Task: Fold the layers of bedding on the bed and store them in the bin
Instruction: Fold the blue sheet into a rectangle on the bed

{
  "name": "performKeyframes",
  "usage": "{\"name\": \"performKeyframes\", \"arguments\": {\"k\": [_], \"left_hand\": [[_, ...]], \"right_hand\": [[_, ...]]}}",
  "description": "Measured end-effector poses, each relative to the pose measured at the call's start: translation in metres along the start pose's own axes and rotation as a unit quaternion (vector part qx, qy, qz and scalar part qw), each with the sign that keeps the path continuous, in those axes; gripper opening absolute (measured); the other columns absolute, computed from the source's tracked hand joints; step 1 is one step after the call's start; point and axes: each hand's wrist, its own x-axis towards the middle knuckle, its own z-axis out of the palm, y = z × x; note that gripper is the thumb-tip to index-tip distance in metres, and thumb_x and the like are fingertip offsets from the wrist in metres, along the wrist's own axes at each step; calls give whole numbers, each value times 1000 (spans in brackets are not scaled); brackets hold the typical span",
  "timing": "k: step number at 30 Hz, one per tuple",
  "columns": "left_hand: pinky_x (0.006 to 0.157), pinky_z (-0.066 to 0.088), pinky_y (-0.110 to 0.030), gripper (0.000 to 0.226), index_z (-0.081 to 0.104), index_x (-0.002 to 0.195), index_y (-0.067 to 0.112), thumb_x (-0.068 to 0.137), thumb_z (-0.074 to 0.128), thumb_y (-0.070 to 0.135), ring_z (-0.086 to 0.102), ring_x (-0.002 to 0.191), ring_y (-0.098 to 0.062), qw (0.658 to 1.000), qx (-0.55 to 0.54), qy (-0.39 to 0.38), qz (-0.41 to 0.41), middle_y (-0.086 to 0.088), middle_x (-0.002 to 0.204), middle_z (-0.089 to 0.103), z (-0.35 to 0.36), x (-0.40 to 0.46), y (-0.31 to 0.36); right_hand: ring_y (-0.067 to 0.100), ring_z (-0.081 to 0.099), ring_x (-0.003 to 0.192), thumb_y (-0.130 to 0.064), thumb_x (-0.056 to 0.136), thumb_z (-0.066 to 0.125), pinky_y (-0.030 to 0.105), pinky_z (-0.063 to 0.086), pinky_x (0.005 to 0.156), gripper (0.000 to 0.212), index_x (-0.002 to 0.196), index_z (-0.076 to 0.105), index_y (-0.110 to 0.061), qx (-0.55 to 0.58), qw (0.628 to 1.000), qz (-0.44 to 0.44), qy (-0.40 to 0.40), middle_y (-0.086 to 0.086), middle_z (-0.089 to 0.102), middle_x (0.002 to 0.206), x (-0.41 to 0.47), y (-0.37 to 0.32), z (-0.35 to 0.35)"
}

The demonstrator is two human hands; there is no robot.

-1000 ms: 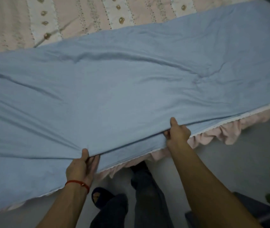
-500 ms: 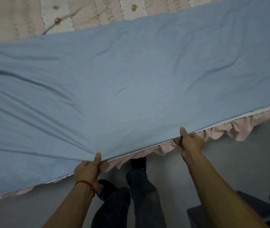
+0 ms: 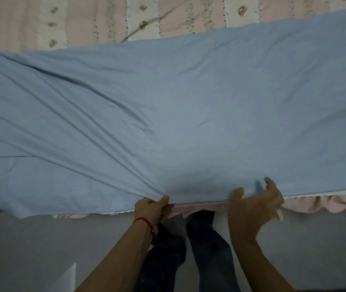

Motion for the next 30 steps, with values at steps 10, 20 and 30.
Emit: {"name": "performKeyframes", "arguments": {"k": [10, 20, 30], "left_hand": [[111, 38, -46, 74, 55, 136, 8, 78, 74, 50, 46, 131, -42, 899, 285, 309, 118, -25, 140, 50, -179, 60, 149], [120, 26, -43, 114, -13, 160, 27, 69, 55, 46, 18, 151, -40, 799, 593, 28, 97, -16, 168, -3, -306, 120, 228], [120, 27, -38, 115, -10, 160, 29, 60, 44, 46, 23, 149, -35, 817, 559, -113, 79, -14, 168, 0, -328, 126, 256]], "right_hand": [[47, 33, 146, -38, 96, 58, 62, 30, 116, 66, 158, 35, -27, -215, 839, -395, -306, 18, 35, 161, -89, -127, 155], [53, 16, 145, -25, 98, 62, 76, 21, 108, 67, 157, 32, -24, -411, 788, -298, -350, 23, 21, 163, -88, -141, 217], [53, 30, 133, -20, 78, 82, 78, 32, 87, 78, 145, 42, -20, -420, 795, -334, -283, 26, 37, 149, -84, -121, 215]]}}
